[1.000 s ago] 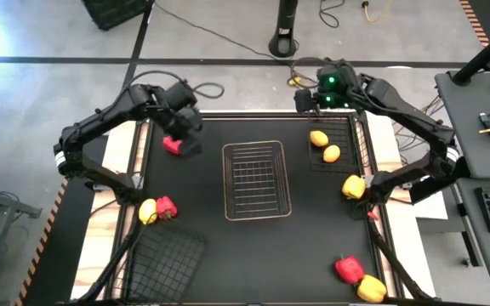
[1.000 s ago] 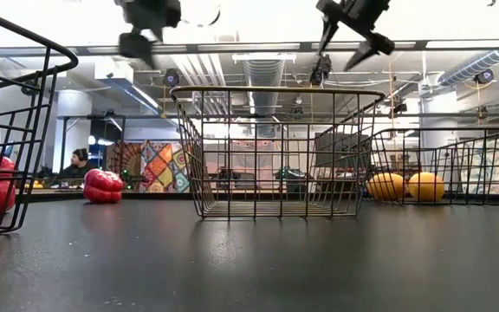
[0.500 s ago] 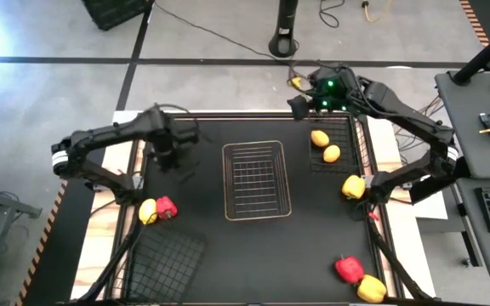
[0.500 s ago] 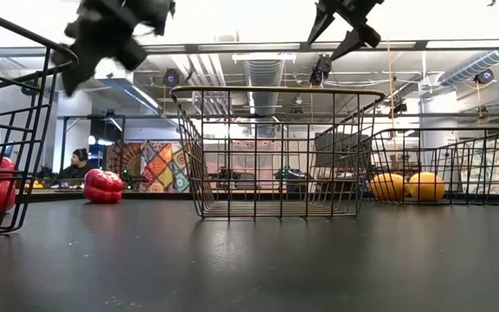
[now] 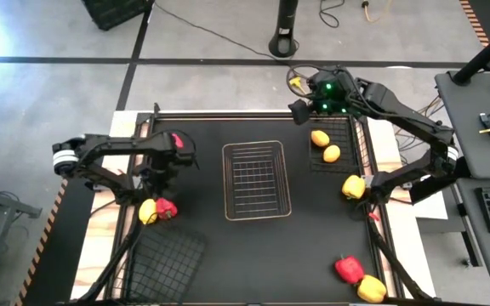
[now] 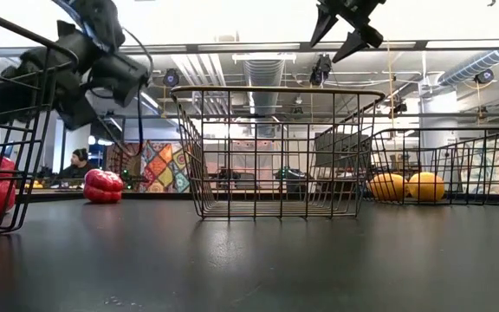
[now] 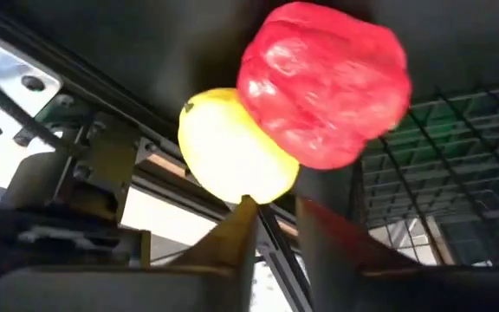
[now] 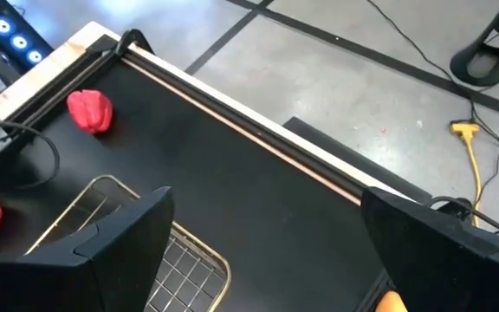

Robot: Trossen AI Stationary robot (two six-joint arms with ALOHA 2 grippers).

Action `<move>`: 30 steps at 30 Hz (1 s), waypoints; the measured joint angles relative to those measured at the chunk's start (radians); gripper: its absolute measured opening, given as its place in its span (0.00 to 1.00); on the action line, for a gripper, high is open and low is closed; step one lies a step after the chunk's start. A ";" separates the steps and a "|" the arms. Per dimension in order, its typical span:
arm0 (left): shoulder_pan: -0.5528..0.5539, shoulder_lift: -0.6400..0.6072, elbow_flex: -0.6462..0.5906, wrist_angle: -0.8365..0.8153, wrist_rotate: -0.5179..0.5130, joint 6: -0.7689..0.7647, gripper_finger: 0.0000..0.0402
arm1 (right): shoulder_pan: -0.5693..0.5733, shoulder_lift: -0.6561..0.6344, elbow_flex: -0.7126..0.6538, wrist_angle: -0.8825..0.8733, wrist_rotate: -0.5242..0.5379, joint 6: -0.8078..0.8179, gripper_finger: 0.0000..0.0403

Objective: Sort produce into baskets
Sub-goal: Put the lemon into the top black wire basket

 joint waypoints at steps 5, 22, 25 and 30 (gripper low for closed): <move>0.000 0.019 -0.072 0.033 0.001 0.013 0.01 | 0.000 0.000 0.000 0.003 0.000 0.020 0.90; -0.043 0.162 -0.068 -0.033 0.040 0.152 0.00 | 0.000 0.002 0.000 0.002 0.000 0.069 0.90; -0.071 0.164 -0.068 -0.034 0.067 0.135 0.00 | 0.000 0.002 0.000 0.001 0.000 0.081 0.90; -0.167 0.194 -0.073 -0.050 0.085 0.160 0.00 | 0.000 0.002 0.000 0.001 0.001 0.081 0.90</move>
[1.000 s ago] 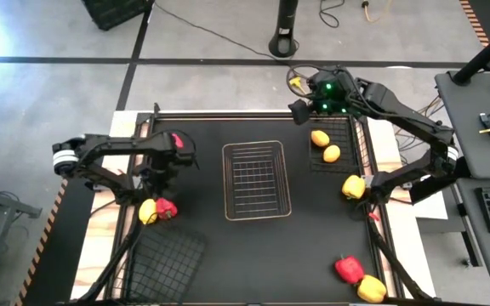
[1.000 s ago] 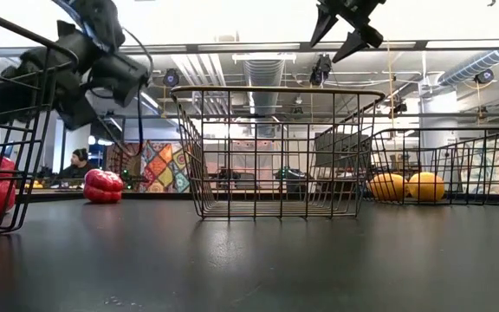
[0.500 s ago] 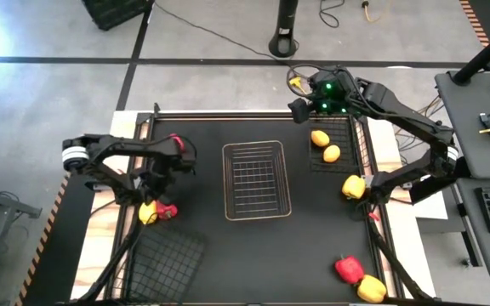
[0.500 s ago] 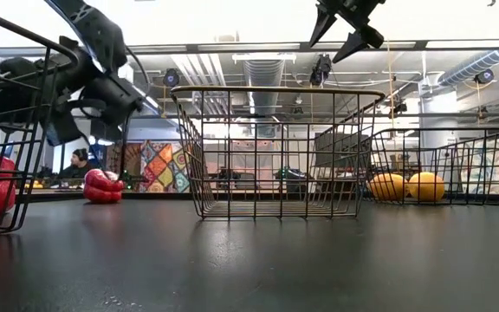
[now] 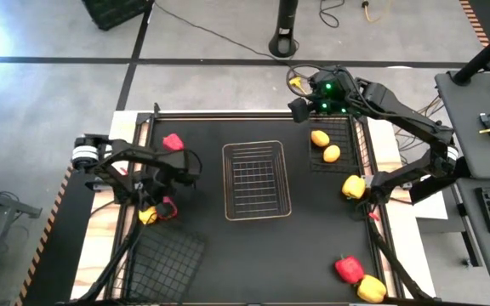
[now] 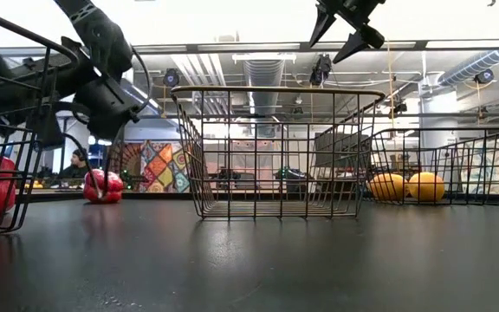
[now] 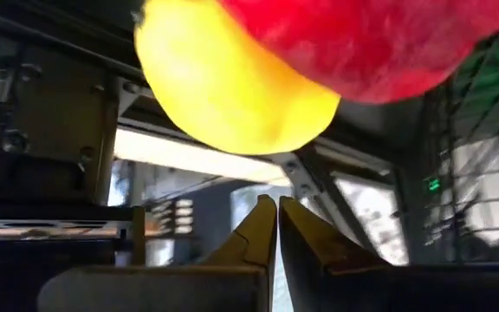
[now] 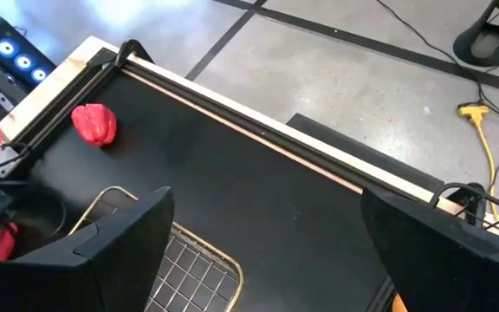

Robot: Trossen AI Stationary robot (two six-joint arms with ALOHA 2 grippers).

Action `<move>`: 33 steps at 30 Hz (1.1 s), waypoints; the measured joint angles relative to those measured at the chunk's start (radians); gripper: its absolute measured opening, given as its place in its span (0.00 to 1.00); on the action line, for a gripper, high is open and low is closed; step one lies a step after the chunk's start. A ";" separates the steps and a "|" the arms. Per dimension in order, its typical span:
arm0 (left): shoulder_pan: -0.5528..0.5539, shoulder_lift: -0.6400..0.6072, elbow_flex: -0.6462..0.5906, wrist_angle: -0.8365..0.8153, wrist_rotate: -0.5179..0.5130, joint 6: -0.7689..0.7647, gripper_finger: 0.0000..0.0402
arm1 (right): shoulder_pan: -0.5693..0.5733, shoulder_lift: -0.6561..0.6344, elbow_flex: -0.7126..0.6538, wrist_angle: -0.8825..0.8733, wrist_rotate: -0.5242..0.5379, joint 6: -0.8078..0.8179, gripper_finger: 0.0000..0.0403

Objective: Sort produce into baskets
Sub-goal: Put the lemon into the top black wire basket

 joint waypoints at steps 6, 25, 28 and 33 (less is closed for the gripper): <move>-0.021 0.055 0.000 0.056 0.000 0.030 0.00 | -0.002 0.000 0.000 0.002 0.001 -0.003 0.90; 0.093 -0.004 0.316 0.049 -0.499 -0.016 0.00 | -0.003 0.000 0.000 0.003 0.000 0.006 0.90; 0.090 -0.042 0.311 0.044 -0.350 -0.040 0.00 | -0.003 0.000 0.000 0.003 0.000 0.007 0.90; 0.072 -0.068 0.178 0.016 -0.259 -0.029 0.00 | -0.003 0.000 0.000 0.003 0.000 0.008 0.90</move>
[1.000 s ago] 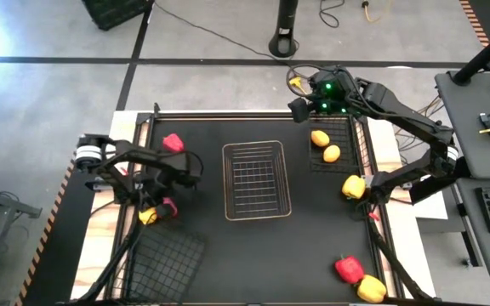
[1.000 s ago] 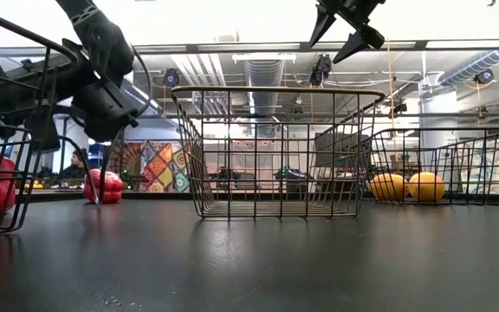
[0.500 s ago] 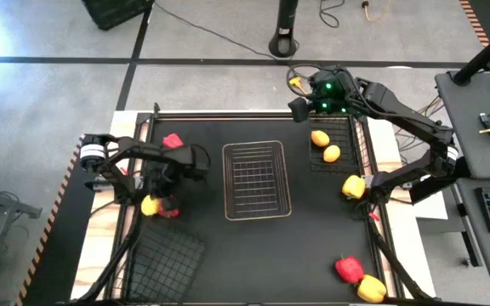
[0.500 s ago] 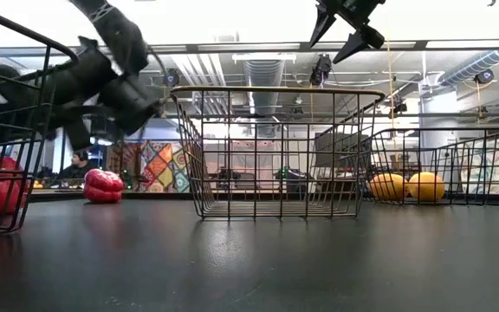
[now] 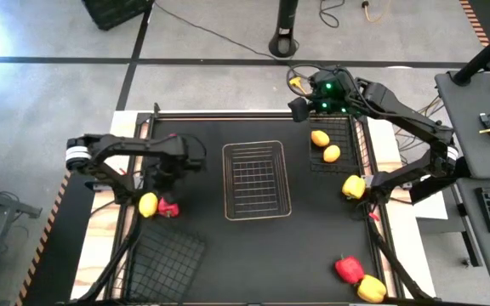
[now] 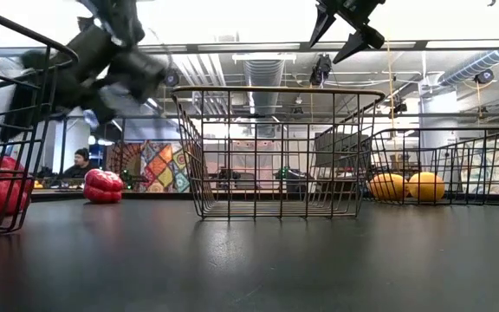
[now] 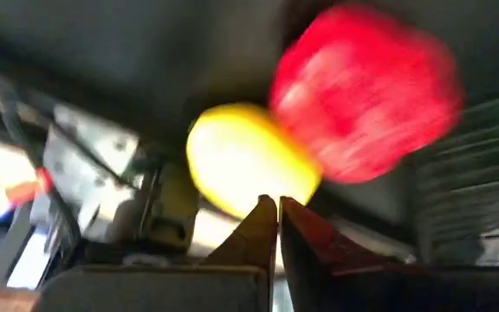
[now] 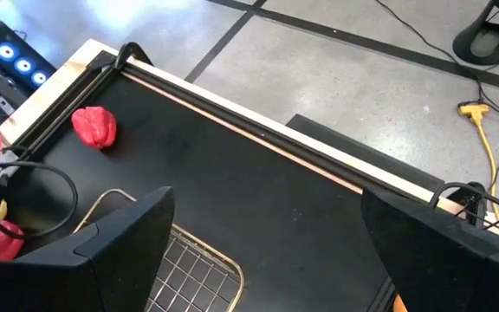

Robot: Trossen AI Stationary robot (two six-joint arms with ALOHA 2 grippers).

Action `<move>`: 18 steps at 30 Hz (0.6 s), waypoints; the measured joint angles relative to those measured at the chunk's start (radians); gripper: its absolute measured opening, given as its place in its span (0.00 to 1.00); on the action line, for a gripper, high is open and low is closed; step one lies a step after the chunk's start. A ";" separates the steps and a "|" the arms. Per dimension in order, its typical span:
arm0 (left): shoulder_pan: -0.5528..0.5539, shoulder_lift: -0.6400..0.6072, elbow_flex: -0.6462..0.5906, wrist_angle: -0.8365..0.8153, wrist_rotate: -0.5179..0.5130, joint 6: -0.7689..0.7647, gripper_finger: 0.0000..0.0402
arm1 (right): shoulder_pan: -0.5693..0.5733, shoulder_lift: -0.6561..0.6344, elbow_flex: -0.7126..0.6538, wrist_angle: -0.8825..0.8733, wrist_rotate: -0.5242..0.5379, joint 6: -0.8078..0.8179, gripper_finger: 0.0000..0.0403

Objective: Sort produce into baskets
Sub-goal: Put the lemon into the top black wire basket

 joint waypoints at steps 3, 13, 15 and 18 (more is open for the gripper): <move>0.000 -0.001 -0.087 -0.010 0.058 0.004 0.00 | 0.000 0.000 0.000 0.000 0.000 0.000 0.90; -0.056 -0.002 -0.187 0.017 0.183 0.024 0.00 | 0.001 0.000 0.000 0.000 0.000 0.018 0.90; -0.067 0.010 -0.188 0.021 0.185 0.033 0.00 | 0.001 0.000 0.000 0.000 0.000 0.024 0.90; -0.069 0.041 -0.182 0.037 0.181 0.047 0.00 | 0.001 0.000 0.000 0.000 0.000 0.042 0.90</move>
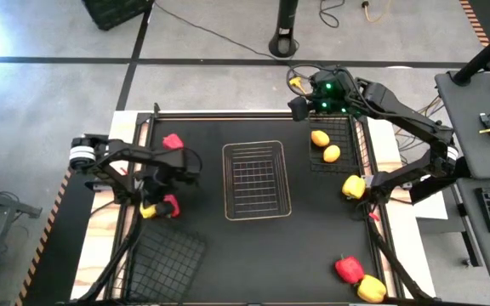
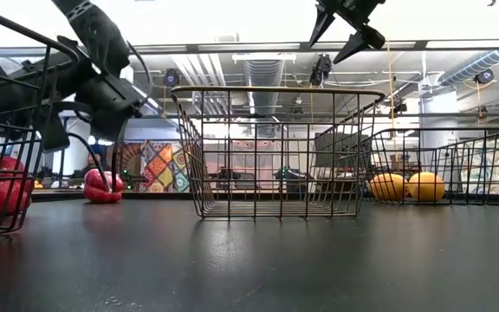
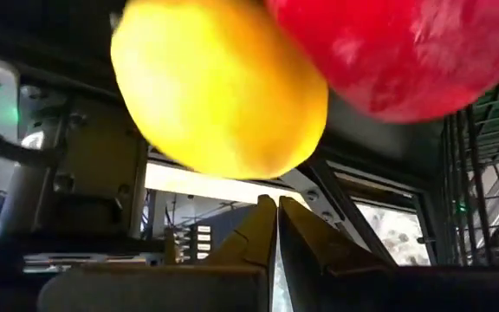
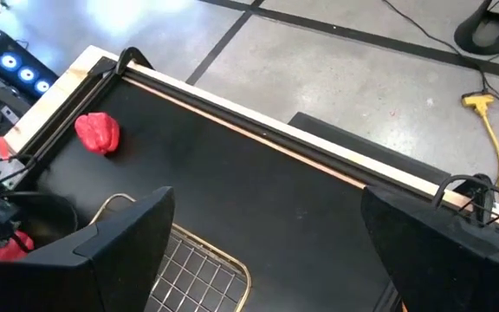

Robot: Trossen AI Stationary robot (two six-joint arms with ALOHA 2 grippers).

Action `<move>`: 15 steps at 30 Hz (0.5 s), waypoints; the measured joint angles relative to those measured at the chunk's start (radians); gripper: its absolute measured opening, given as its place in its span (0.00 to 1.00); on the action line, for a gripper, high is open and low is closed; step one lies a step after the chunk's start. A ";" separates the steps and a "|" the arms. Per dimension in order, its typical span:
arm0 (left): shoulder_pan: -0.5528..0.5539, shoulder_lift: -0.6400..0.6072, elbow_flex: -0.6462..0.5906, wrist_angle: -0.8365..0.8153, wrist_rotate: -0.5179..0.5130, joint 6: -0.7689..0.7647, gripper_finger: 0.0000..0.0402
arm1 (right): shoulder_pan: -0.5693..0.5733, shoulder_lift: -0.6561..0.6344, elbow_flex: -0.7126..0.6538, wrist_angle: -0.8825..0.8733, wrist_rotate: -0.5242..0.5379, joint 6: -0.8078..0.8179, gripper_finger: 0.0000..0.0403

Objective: Sort produce into baskets
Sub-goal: Put the lemon into the top black wire basket

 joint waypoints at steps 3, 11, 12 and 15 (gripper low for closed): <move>0.000 0.020 0.033 0.033 -0.054 0.009 0.00 | 0.000 0.000 0.000 0.000 0.000 0.001 0.90; 0.015 0.073 0.120 0.002 -0.280 0.073 0.00 | 0.000 0.000 0.000 -0.001 -0.002 0.002 0.90; 0.022 0.072 0.140 0.011 -0.319 0.075 0.00 | 0.000 0.000 0.000 -0.001 -0.002 0.002 0.90; 0.042 0.048 0.218 0.067 -0.425 0.061 0.00 | 0.000 0.000 0.000 -0.001 -0.002 0.002 0.90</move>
